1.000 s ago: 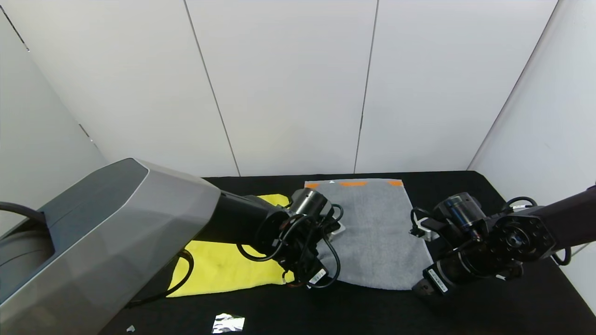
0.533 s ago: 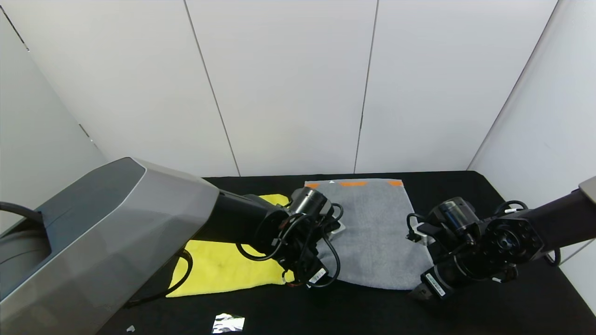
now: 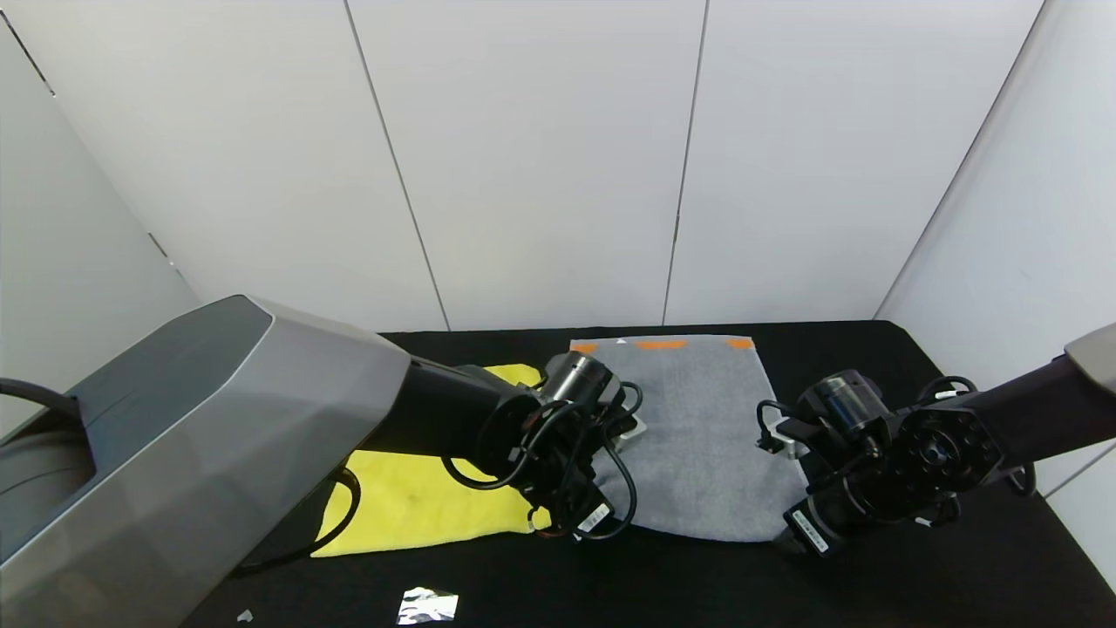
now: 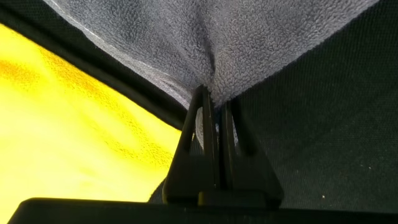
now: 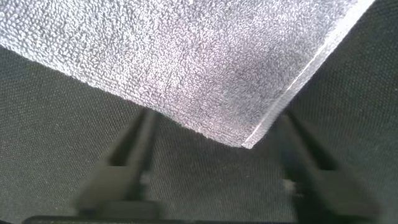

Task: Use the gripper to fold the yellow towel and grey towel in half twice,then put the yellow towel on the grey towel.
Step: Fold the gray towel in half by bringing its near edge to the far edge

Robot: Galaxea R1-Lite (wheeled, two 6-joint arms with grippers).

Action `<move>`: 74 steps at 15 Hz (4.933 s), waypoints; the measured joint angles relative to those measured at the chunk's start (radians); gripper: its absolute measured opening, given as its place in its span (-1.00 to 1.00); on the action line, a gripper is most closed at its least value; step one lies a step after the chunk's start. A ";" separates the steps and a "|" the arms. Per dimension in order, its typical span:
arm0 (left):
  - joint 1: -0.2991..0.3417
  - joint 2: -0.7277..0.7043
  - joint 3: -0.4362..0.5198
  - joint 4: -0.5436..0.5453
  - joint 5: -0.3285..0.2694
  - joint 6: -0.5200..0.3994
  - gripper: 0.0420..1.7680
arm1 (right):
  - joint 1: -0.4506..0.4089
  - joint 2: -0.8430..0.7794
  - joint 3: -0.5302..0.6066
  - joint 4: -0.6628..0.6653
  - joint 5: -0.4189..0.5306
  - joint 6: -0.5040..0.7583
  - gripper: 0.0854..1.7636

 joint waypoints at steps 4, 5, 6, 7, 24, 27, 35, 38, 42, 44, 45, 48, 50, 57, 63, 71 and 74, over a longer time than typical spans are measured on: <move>0.001 -0.005 0.000 0.001 0.000 0.000 -0.90 | 0.001 -0.003 0.001 0.006 0.001 0.000 -0.18; 0.001 -0.007 0.000 0.001 0.001 0.000 -0.90 | 0.002 -0.007 0.003 0.008 0.001 0.000 -0.60; 0.001 -0.008 0.000 0.001 0.001 0.000 -0.90 | 0.003 -0.011 0.006 0.010 0.001 0.000 -0.94; 0.000 -0.010 0.000 0.001 0.001 0.001 -0.90 | 0.004 -0.016 0.008 0.010 0.001 0.000 -0.94; -0.019 -0.066 0.098 -0.001 -0.002 -0.019 -0.90 | 0.028 -0.139 0.083 0.019 -0.001 0.005 -0.94; -0.035 -0.102 0.155 -0.003 -0.004 -0.020 -0.90 | 0.031 -0.176 0.120 0.051 0.005 0.007 -0.94; -0.075 -0.214 0.307 -0.005 -0.009 -0.021 -0.90 | 0.069 -0.316 0.179 0.203 0.035 0.014 -0.94; -0.086 -0.254 0.346 -0.007 -0.008 -0.022 -0.90 | 0.086 -0.346 0.199 0.200 0.035 0.035 -0.94; -0.079 -0.269 0.296 -0.014 0.000 -0.102 -0.90 | 0.075 -0.353 0.182 0.166 0.030 0.052 -0.94; -0.062 -0.267 0.250 -0.015 0.000 -0.114 -0.90 | 0.069 -0.352 0.164 0.133 0.030 0.092 -0.94; -0.057 -0.267 0.232 -0.015 0.001 -0.121 -0.90 | 0.064 -0.351 0.155 0.114 0.030 0.105 -0.94; -0.038 -0.256 0.174 -0.017 0.002 -0.127 -0.90 | 0.042 -0.332 0.117 0.067 0.030 0.133 -0.94; -0.021 -0.241 0.138 -0.018 0.002 -0.127 -0.90 | 0.025 -0.314 0.093 0.026 0.030 0.142 -0.94; 0.026 -0.165 -0.003 -0.009 0.001 -0.117 -0.90 | -0.039 -0.207 0.030 -0.159 0.030 0.170 -0.94; 0.075 -0.058 -0.149 -0.004 0.001 -0.123 -0.90 | -0.069 -0.110 -0.043 -0.213 0.031 0.181 -0.94; 0.115 0.030 -0.254 -0.010 0.002 -0.124 -0.90 | -0.068 -0.018 -0.100 -0.318 0.031 0.212 -0.94; 0.119 0.052 -0.274 -0.015 0.002 -0.125 -0.90 | -0.066 0.003 -0.105 -0.319 0.031 0.211 -0.94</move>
